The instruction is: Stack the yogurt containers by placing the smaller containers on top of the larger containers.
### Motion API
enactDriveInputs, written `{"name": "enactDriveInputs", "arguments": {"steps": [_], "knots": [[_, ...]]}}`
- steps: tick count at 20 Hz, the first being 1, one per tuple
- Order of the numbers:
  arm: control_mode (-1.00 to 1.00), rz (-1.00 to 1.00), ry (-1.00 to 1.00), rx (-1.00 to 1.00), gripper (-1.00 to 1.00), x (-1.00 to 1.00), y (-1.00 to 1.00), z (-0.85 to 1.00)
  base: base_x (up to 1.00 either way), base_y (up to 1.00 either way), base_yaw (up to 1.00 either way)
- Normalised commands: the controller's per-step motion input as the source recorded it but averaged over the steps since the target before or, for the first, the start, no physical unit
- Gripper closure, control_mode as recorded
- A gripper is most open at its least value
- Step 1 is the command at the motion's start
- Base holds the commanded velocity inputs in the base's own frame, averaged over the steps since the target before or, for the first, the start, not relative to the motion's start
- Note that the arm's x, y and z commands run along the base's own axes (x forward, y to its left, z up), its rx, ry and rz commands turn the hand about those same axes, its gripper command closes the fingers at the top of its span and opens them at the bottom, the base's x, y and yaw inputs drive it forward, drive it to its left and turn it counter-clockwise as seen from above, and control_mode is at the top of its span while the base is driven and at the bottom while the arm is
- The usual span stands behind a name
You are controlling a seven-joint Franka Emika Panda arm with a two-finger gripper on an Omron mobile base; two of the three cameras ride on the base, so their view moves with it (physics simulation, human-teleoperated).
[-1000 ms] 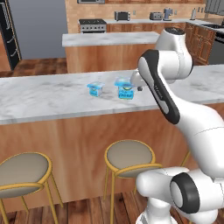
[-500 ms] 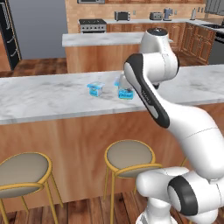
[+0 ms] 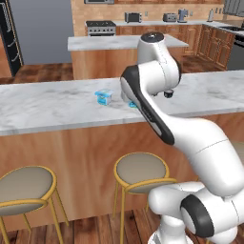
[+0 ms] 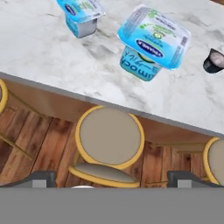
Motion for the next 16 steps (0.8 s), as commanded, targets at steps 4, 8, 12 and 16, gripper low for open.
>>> {"name": "enactDriveInputs", "arguments": {"steps": [4, 8, 12, 16], "knots": [[-1.00, 0.09, -0.01, -0.17, -1.00, 0.00, 0.18, 0.00, 0.00, 0.00, 0.00], [-1.00, 0.07, -0.01, -0.16, -1.00, 0.00, 0.20, 0.00, 0.00, 0.00, 0.00], [-1.00, 0.05, -0.04, -0.13, -1.00, 0.00, 0.19, -0.07, 0.00, 0.00, 0.00], [-1.00, 0.04, -0.05, -0.05, -1.00, 0.00, 0.09, -0.12, 0.00, 0.00, 0.00]]}}
